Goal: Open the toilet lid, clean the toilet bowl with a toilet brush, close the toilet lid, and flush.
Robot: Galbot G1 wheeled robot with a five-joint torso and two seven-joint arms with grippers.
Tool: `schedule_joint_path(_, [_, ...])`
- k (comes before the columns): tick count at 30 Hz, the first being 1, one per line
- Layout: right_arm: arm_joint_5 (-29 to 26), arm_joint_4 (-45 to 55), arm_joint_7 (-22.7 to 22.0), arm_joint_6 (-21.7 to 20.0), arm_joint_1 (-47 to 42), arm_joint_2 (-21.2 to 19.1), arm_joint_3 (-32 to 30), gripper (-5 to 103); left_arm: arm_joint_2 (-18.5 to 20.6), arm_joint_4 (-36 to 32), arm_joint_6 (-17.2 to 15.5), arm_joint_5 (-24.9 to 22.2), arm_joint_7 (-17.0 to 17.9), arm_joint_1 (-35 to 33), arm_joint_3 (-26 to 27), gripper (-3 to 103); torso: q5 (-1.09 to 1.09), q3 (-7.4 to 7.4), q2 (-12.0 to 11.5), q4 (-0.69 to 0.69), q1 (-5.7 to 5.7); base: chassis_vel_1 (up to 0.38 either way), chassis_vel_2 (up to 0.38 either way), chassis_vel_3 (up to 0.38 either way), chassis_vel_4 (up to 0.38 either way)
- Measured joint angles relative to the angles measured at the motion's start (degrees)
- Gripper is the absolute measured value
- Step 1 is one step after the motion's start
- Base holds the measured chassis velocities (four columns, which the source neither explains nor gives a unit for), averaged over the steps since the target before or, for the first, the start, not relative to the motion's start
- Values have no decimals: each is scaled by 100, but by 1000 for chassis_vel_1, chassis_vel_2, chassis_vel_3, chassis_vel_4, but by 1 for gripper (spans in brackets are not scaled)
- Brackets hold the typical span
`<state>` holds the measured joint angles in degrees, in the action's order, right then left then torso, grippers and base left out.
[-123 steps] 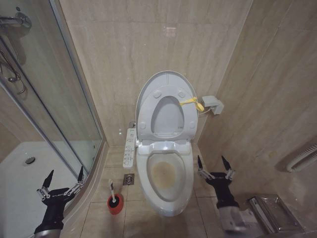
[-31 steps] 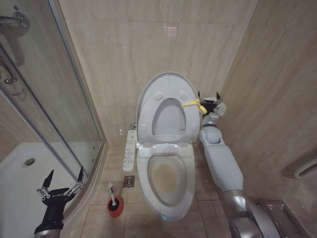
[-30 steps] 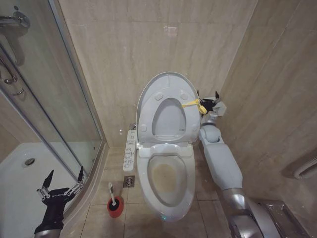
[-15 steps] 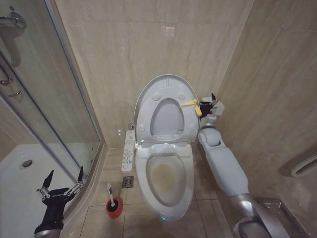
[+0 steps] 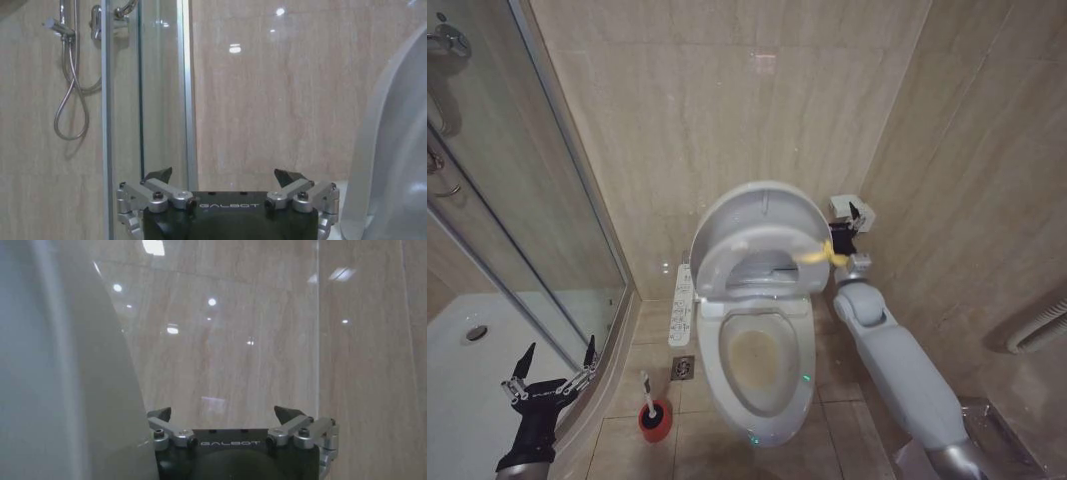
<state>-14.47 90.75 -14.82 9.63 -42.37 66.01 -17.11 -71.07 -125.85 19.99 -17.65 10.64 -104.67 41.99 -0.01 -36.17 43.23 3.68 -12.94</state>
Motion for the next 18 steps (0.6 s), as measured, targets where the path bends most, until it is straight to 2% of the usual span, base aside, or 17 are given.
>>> schedule_joint_path(10, [-15,896,61,84,-1428,-139,-383,100,-1,0,0,0,0,0,0,100,1,0,-1,-8,0,0,0,0,0])
schedule_joint_path(15, [-11,1122,78,128,-1730,-171,-500,100,0,1,0,0,0,0,0,100,1,0,-1,-7,0,0,0,0,0])
schedule_joint_path(18, [58,1375,71,173,-2065,-140,-572,100,0,1,0,0,0,0,0,100,1,0,-1,-2,0,0,0,0,0])
